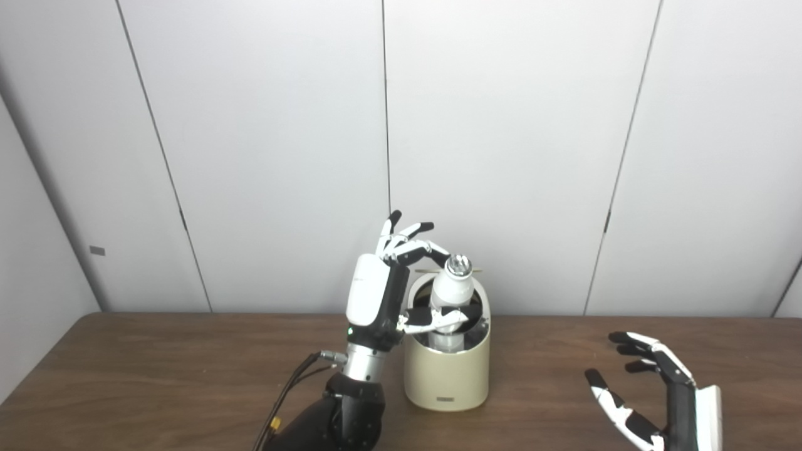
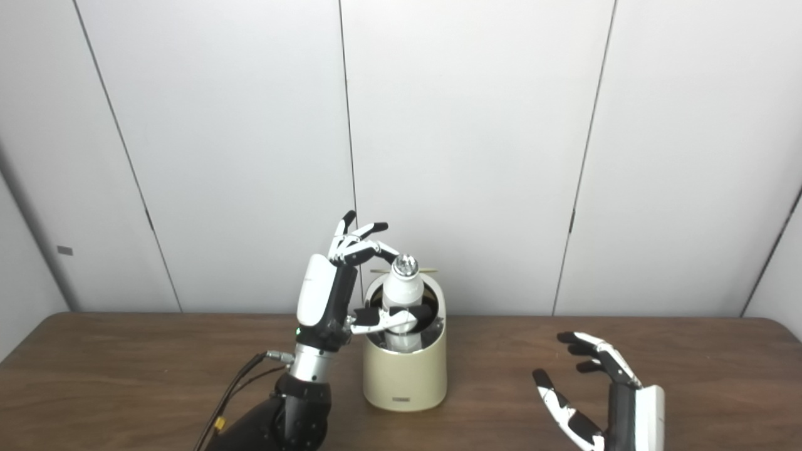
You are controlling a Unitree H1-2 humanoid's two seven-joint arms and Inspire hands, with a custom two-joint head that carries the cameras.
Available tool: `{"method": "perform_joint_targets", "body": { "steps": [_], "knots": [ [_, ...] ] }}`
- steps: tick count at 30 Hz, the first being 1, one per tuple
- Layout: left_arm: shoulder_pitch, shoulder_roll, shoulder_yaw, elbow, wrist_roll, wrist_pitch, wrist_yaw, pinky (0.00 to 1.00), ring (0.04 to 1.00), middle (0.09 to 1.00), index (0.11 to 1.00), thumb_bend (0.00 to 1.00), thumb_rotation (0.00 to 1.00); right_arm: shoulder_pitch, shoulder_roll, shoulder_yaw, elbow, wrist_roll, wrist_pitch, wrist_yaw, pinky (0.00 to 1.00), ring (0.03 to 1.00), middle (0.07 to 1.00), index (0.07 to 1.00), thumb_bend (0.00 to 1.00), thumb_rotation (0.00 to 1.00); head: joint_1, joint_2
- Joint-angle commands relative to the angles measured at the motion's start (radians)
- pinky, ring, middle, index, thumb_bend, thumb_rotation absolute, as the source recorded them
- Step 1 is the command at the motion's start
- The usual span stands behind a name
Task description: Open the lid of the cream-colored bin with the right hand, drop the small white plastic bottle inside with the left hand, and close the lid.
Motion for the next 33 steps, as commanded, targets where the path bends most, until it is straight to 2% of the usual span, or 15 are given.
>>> {"method": "perform_joint_targets", "body": {
  "steps": [1, 6, 9, 17, 20, 21, 22, 23, 25, 27, 30, 33],
  "knots": [
    [-0.059, 0.013, -0.002, 0.002, 0.0, -0.018, 0.022, 1.0, 0.814, 0.493, 0.466, 0.53, 0.0, 0.054, 0.023, 0.018, 0.071, -0.004, -0.03, -0.007, 0.51, 0.631, 0.674, 0.622, 0.28, 0.18, 0.0, 0.0],
    [-0.058, 0.017, -0.011, 0.013, -0.003, -0.018, 0.024, 1.0, 0.813, 0.476, 0.489, 0.53, 0.0, 0.053, 0.022, 0.02, 0.073, -0.005, -0.033, -0.008, 0.51, 0.63, 0.675, 0.617, 0.29, 0.16, -0.005, 0.0],
    [-0.055, 0.02, -0.016, 0.015, -0.005, -0.018, 0.022, 1.0, 0.81, 0.467, 0.503, 0.52, 0.0, 0.054, 0.023, 0.021, 0.072, -0.005, -0.035, -0.008, 0.5, 0.626, 0.674, 0.613, 0.29, 0.19, -0.006, 0.001],
    [-0.046, 0.032, -0.031, 0.02, -0.003, -0.018, 0.02, 1.0, 0.81, 0.485, 0.48, 0.53, 0.0, 0.052, 0.024, 0.02, 0.074, -0.007, -0.033, -0.012, 0.51, 0.632, 0.672, 0.613, 0.29, 0.16, -0.002, 0.003],
    [-0.041, 0.048, -0.048, 0.008, -0.026, -0.018, -0.006, 1.0, 0.852, 0.494, 0.482, 0.52, 0.0, 0.051, 0.022, 0.02, 0.079, -0.007, -0.035, -0.013, 0.51, 0.633, 0.676, 0.616, 0.28, 0.16, -0.001, 0.003],
    [-0.039, 0.053, -0.052, 0.004, -0.035, -0.018, -0.016, 1.0, 0.869, 0.545, 0.52, 0.81, 0.21, 0.05, 0.021, 0.02, 0.08, -0.008, -0.035, -0.013, 0.51, 0.635, 0.677, 0.616, 0.28, 0.17, -0.001, 0.003],
    [-0.038, 0.057, -0.056, 0.001, -0.041, -0.018, -0.021, 1.0, 0.879, 0.571, 0.538, 0.92, 0.31, 0.05, 0.021, 0.021, 0.08, -0.008, -0.034, -0.013, 0.51, 0.636, 0.677, 0.617, 0.28, 0.18, -0.001, 0.003],
    [-0.037, 0.061, -0.057, -0.001, -0.051, -0.018, -0.033, 1.0, 0.887, 0.584, 0.546, 0.96, 0.38, 0.05, 0.02, 0.021, 0.08, -0.006, -0.035, -0.011, 0.51, 0.636, 0.677, 0.618, 0.28, 0.19, 0.002, 0.003],
    [-0.035, 0.066, -0.054, -0.006, -0.065, -0.018, -0.057, 1.0, 0.909, 0.609, 0.56, 0.99, 0.55, 0.05, 0.019, 0.021, 0.081, -0.001, -0.036, -0.008, 0.51, 0.635, 0.677, 0.623, 0.28, 0.19, 0.003, 0.004],
    [-0.032, 0.071, -0.049, -0.008, -0.063, -0.018, -0.07, 1.0, 0.919, 0.623, 0.57, 1.0, 0.63, 0.05, 0.018, 0.022, 0.08, -0.003, -0.034, -0.008, 0.51, 0.635, 0.678, 0.624, 0.28, 0.19, 0.003, 0.003],
    [-0.031, 0.076, -0.045, -0.007, -0.046, -0.018, -0.07, 1.0, 0.92, 0.64, 0.577, 1.0, 0.69, 0.05, 0.018, 0.023, 0.08, -0.003, -0.036, -0.009, 0.51, 0.633, 0.677, 0.625, 0.28, 0.2, 0.003, 0.003],
    [-0.033, 0.082, -0.05, -0.006, -0.033, -0.018, -0.059, 1.0, 0.912, 0.618, 0.581, 1.0, 0.71, 0.05, 0.018, 0.023, 0.079, 0.002, -0.038, -0.007, 0.51, 0.631, 0.675, 0.625, 0.28, 0.21, 0.003, 0.003]
  ]
}}
